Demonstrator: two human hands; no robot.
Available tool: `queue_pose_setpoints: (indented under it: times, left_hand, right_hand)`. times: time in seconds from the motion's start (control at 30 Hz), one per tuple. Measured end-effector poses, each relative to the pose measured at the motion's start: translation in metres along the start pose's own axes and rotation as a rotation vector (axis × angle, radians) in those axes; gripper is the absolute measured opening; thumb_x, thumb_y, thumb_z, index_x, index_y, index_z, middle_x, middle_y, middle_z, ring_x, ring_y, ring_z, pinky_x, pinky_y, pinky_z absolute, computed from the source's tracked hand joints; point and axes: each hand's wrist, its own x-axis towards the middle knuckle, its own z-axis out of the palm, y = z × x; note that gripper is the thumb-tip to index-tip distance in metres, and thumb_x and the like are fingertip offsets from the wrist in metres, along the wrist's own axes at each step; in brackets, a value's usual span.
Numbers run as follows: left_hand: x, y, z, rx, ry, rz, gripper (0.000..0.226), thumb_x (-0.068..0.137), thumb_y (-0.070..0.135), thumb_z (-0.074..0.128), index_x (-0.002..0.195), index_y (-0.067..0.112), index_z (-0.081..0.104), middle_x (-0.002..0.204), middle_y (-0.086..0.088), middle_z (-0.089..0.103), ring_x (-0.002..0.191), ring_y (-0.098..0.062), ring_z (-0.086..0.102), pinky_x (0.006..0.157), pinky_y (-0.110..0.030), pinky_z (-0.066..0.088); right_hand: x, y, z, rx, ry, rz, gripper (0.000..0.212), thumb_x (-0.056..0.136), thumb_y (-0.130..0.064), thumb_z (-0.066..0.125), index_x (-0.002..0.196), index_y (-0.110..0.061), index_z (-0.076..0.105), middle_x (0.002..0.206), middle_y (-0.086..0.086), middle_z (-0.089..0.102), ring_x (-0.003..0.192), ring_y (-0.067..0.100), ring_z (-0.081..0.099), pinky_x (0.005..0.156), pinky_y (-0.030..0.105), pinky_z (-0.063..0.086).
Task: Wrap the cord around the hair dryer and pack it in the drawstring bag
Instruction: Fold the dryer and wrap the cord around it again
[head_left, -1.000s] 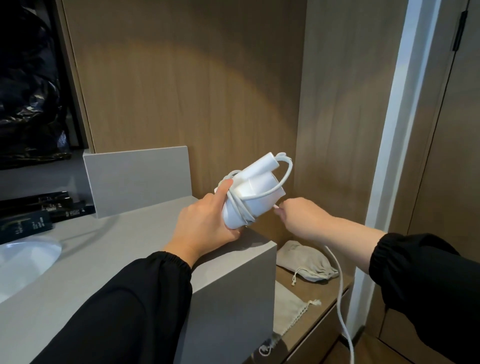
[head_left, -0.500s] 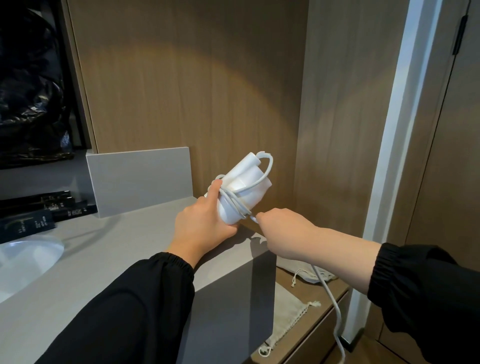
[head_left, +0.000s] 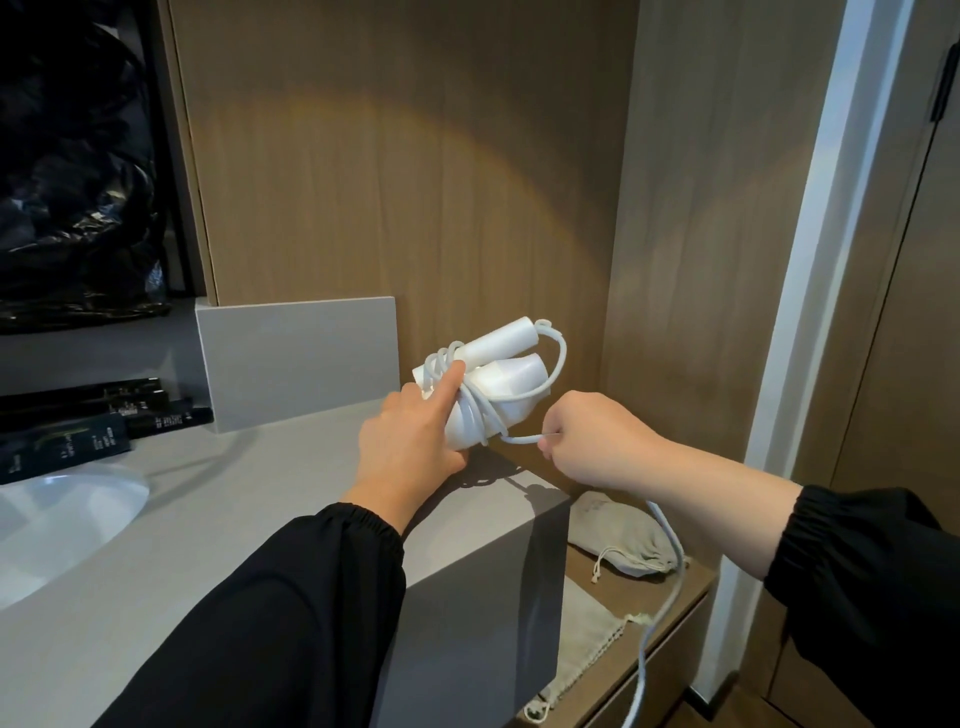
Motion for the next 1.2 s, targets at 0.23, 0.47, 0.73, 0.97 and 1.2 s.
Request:
queue_pose_setpoints:
  times: [0.23, 0.47, 0.73, 0.97, 1.2]
  left_hand:
    - [-0.002, -0.002, -0.004, -0.007, -0.007, -0.029, 0.089, 0.077, 0.041, 0.069, 0.146, 0.035, 0.012, 0.108, -0.006, 0.052, 0.092, -0.02, 0.051, 0.059, -0.026, 0.039]
    - [-0.006, 0.011, -0.009, 0.076, -0.03, 0.068, 0.088, 0.08, 0.042, 0.065, 0.147, 0.034, 0.009, 0.111, -0.005, 0.053, 0.087, -0.016, 0.045, 0.058, -0.024, 0.034]
    - [-0.003, 0.011, -0.006, 0.079, -0.026, 0.065, 0.094, 0.08, 0.043, 0.064, 0.149, 0.034, 0.001, 0.112, -0.007, 0.053, 0.093, -0.022, 0.053, 0.057, -0.027, 0.034]
    - [-0.003, 0.007, -0.005, 0.116, -0.016, 0.126, 0.092, 0.079, 0.036, 0.069, 0.147, 0.035, 0.007, 0.109, -0.008, 0.052, 0.091, -0.022, 0.049, 0.057, -0.028, 0.038]
    - [-0.003, 0.008, -0.004, 0.094, -0.042, 0.24, 0.099, 0.062, 0.028, 0.08, 0.137, 0.038, 0.015, 0.089, -0.008, 0.053, 0.078, -0.027, 0.05, 0.048, -0.028, 0.035]
  right_hand:
    - [-0.004, 0.004, -0.015, -0.051, 0.041, -0.015, 0.015, 0.094, -0.018, 0.055, 0.083, -0.018, 0.064, 0.076, 0.001, 0.062, 0.07, 0.013, 0.06, 0.056, 0.017, 0.043]
    - [-0.008, -0.008, -0.002, -0.086, -0.033, -0.146, 0.018, 0.095, -0.02, 0.055, 0.083, -0.013, 0.066, 0.071, 0.003, 0.056, 0.07, 0.014, 0.058, 0.062, 0.02, 0.044]
    - [-0.006, -0.012, -0.015, 0.265, -0.17, -0.161, 0.029, 0.094, -0.025, 0.054, 0.086, -0.003, 0.07, 0.055, -0.004, 0.056, 0.048, 0.008, 0.047, 0.054, 0.019, 0.043]
    - [0.005, -0.009, -0.035, 0.162, -0.152, -0.24, 0.028, 0.092, -0.003, 0.053, 0.084, -0.015, 0.076, 0.074, -0.004, 0.067, 0.066, 0.01, 0.056, 0.061, 0.022, 0.049]
    - [0.026, -0.009, -0.049, -0.184, 0.2, -0.172, 0.039, 0.08, -0.043, 0.073, 0.067, -0.007, 0.065, 0.062, 0.004, 0.057, 0.059, 0.02, 0.05, 0.051, 0.026, 0.038]
